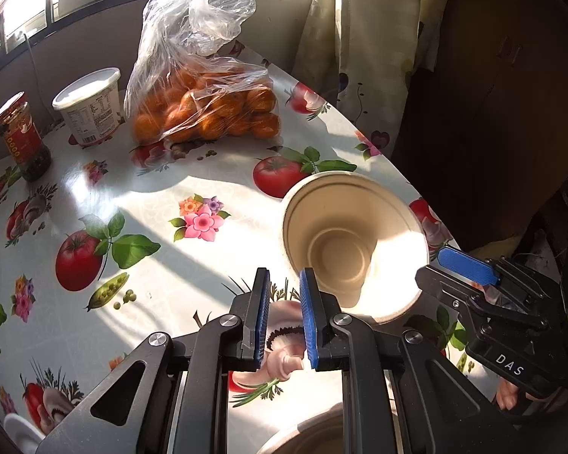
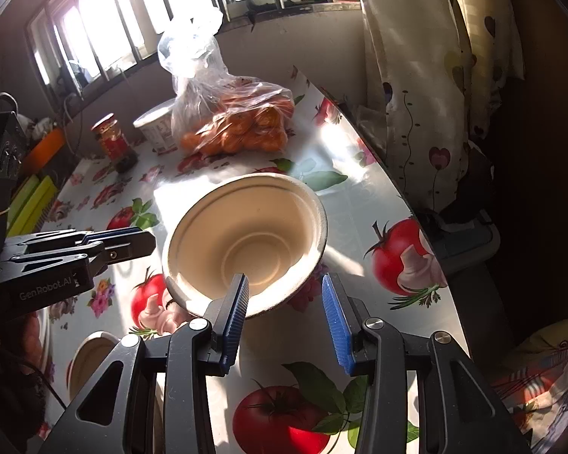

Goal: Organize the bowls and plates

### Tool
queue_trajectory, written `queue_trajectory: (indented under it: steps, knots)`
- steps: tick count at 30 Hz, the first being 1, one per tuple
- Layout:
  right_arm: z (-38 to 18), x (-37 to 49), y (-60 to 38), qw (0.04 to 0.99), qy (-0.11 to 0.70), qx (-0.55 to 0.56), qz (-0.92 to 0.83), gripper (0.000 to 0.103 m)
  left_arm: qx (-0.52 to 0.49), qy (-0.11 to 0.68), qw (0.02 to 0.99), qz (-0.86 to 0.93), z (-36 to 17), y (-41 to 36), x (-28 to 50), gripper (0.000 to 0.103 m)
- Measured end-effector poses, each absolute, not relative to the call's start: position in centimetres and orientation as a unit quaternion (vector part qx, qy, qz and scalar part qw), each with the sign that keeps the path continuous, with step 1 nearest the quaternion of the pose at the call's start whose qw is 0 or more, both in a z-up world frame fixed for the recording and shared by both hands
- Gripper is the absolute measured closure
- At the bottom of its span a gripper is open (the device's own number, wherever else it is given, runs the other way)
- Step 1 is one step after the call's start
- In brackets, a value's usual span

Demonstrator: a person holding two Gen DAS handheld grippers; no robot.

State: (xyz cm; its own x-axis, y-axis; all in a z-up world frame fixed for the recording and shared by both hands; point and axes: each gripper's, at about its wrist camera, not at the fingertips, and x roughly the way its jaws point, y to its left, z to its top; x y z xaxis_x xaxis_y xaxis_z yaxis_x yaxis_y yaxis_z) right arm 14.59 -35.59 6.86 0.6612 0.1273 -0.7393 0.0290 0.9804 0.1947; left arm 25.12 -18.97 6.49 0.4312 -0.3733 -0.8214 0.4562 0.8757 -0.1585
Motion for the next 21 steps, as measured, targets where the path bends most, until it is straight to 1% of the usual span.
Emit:
queue_trajectory:
  steps: [1,3,7,11,21]
  knots:
    - [6.8,14.7,-35.6,0.906,0.411,0.096,0.027,0.063,0.042,0.475,0.844,-0.246,6.4,-19.0,25.2,0.086]
    - [6.6,14.9,-35.6,0.905,0.413,0.097,0.026,0.069,0.044,0.479,0.841,-0.249,6.2,-19.3,25.4,0.086]
    - [6.4,15.2,-35.5,0.904,0.415,0.097,0.029,0.071,0.066,0.487,0.834,-0.25,5.8,-20.0,25.4,0.086]
    - [6.4,15.3,-35.5,0.904,0.415,0.1,0.029,0.077,0.068,0.493,0.832,-0.244,5.5,-20.1,25.6,0.086]
    - [6.3,15.3,-35.5,0.904,0.416,0.099,0.028,0.081,0.076,0.489,0.833,-0.247,5.4,-20.6,25.2,0.086]
